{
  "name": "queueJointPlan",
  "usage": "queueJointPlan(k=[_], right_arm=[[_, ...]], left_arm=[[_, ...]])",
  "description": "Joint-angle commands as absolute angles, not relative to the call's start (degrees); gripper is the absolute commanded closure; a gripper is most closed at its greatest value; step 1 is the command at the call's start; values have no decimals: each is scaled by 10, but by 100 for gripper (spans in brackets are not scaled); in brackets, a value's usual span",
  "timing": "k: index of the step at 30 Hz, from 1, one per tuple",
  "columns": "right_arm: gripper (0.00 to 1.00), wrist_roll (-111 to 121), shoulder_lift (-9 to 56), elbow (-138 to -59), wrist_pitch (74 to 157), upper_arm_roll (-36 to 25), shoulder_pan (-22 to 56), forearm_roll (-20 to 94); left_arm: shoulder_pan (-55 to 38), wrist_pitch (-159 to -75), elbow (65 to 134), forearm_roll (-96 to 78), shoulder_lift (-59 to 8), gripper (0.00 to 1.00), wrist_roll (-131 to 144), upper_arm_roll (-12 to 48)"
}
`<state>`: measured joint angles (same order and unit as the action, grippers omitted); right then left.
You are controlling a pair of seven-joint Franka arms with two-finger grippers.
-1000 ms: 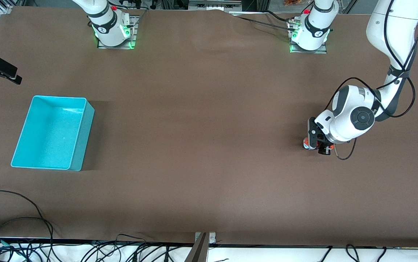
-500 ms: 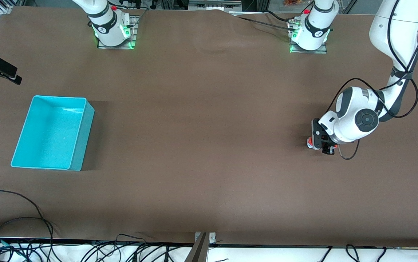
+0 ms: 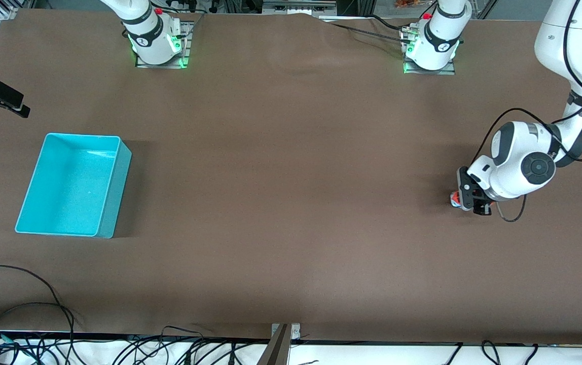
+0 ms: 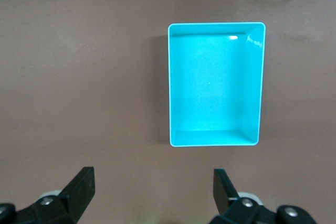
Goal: Wind up bus and store in blue box
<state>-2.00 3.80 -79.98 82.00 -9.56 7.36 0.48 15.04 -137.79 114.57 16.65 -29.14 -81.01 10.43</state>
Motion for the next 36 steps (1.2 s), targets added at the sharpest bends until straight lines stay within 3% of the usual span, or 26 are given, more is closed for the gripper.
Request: queueJointPlan(k=[1, 31, 35, 36], right_arm=[[0, -22, 35, -795, 820, -93, 70, 4], [0, -22, 35, -795, 821, -98, 70, 4], [0, -22, 35, -795, 821, -98, 70, 4], [0, -22, 36, -795, 821, -98, 70, 4]], left_arm=[[191, -1386, 1143, 206, -336, 88, -821, 104], [272, -1418, 1131, 253, -351, 85, -917, 105], [276, -1418, 1130, 251, -351, 71, -917, 104], [278, -1418, 1129, 249, -351, 52, -916, 104]])
